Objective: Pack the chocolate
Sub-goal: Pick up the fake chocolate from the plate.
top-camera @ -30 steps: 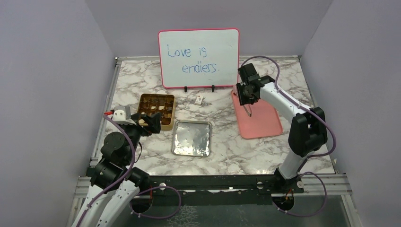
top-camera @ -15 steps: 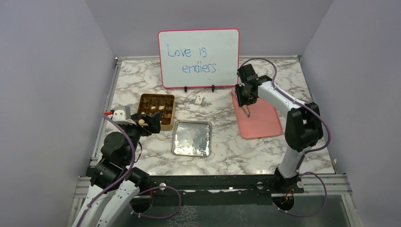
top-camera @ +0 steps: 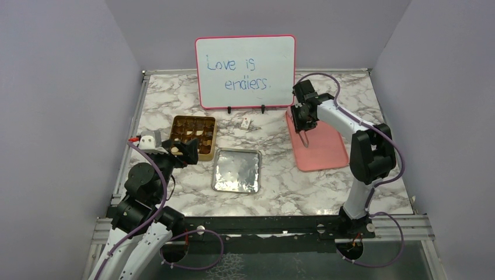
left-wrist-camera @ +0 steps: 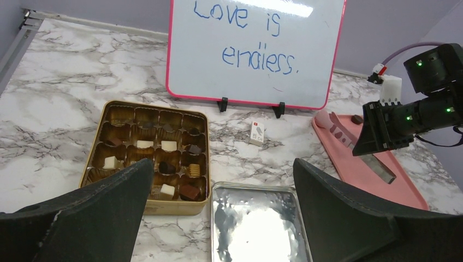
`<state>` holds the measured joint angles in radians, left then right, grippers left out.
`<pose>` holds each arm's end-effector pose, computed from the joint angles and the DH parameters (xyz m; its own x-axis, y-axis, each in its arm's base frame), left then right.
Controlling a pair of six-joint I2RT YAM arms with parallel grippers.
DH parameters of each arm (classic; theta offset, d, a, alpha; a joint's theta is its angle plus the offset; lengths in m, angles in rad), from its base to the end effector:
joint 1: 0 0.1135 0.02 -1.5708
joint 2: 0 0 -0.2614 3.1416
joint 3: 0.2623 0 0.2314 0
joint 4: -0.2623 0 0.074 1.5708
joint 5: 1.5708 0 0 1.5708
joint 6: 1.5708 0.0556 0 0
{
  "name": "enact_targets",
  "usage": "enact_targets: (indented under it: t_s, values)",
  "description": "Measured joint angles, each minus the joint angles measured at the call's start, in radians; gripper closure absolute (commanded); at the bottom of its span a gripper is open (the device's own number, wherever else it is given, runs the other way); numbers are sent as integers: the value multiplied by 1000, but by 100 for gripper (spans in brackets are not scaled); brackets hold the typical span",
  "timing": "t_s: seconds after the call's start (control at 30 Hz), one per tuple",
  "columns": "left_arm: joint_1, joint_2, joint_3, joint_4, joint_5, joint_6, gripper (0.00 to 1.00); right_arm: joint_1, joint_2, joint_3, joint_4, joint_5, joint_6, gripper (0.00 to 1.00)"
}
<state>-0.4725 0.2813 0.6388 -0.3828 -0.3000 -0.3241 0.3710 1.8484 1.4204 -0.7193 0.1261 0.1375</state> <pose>0.0825 -0.0237 0.3173 -0.0760 -0.3028 -0.9500 0.1556 0.9375 -0.3113 0.3501 0.1287 0.2090 -0.8843 -0.1981 -0.4228 -0.1921 0.9797 -0.0573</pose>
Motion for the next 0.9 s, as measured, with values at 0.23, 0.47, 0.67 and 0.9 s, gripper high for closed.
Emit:
enact_targets:
  t_s: [0.23,0.47,0.67,0.9]
  values:
    - [0,0,0,0,0,0,1,0,1,0,0,0,-8,69]
    - [0,0,0,0,-1,0,1,0,-46,-28,3,0,-8,71]
    - [0,0,0,0,0,0,1,0,-119,-58,-1,0,-8,72]
    - [0,0,0,0,-1,0,1,3,-218,-68,-3,-47,-2,72]
